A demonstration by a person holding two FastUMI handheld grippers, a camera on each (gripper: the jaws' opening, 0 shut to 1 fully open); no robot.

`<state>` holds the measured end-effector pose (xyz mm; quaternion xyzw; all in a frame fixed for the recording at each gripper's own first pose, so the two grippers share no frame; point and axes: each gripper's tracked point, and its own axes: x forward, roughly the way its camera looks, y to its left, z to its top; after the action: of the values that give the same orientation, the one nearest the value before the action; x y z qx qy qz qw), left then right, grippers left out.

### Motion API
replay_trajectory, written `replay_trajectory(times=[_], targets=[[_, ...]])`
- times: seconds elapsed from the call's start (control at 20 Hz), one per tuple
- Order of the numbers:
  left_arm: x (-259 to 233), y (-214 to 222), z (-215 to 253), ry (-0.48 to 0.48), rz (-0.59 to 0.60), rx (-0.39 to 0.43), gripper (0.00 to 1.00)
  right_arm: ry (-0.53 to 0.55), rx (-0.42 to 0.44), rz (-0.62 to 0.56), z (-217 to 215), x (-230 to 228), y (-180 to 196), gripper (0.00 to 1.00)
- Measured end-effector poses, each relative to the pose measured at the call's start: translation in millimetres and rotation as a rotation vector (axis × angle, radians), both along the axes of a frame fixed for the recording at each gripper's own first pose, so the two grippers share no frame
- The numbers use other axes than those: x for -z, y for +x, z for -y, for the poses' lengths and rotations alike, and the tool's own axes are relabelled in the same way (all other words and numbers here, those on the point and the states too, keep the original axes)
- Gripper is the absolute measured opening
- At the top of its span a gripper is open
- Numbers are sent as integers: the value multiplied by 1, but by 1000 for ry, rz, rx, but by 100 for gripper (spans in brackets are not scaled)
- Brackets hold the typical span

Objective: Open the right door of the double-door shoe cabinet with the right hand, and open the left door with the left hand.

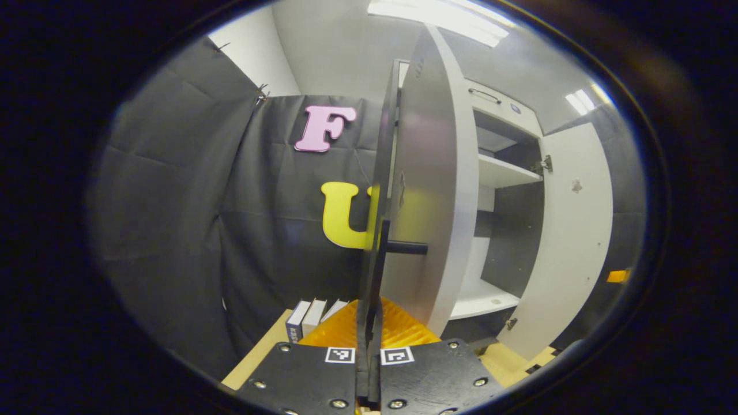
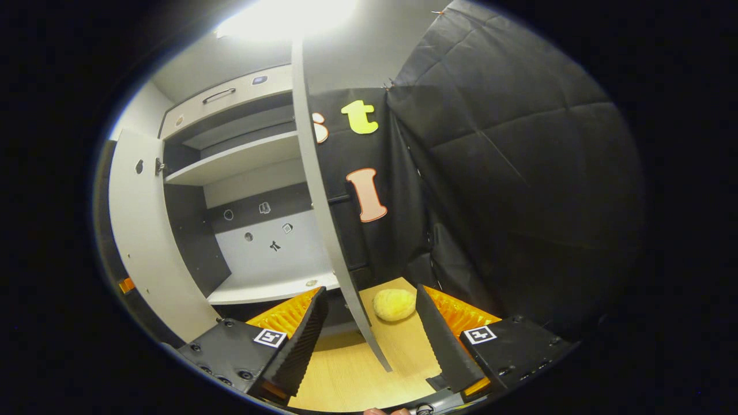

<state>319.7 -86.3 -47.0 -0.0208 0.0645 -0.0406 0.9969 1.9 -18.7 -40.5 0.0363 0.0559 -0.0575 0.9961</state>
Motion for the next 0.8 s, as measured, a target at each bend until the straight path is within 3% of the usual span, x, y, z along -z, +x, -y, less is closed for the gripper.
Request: replay_trajectory(times=[0.1,0.15,0.2,0.3,0.5,0.7,0.75,0.8], targets=[[-3,-5,-3,7,-2,-26,1,-9,-14,2,-3,-2,0,95],[-5,-9,-4,-2,-4,-41,1,-5,-23,3,-5,-5,0,88],[-10,-12,1,-26,5,-32,1,0,-36,5,-8,-5,-1,95],[-19,-14,8,-58,30,-34,1,1,-60,13,-18,-10,-2,95],[-29,-21,-3,-19,61,-89,0,-34,-99,35,-32,-22,7,95],[-37,-19,-6,65,107,-88,78,-43,-136,57,-47,-29,6,95],[-38,-22,-9,84,110,-108,91,-45,-142,60,-50,-32,5,95],[-40,-24,-16,90,120,-148,93,-47,-143,64,-52,-32,6,95]])
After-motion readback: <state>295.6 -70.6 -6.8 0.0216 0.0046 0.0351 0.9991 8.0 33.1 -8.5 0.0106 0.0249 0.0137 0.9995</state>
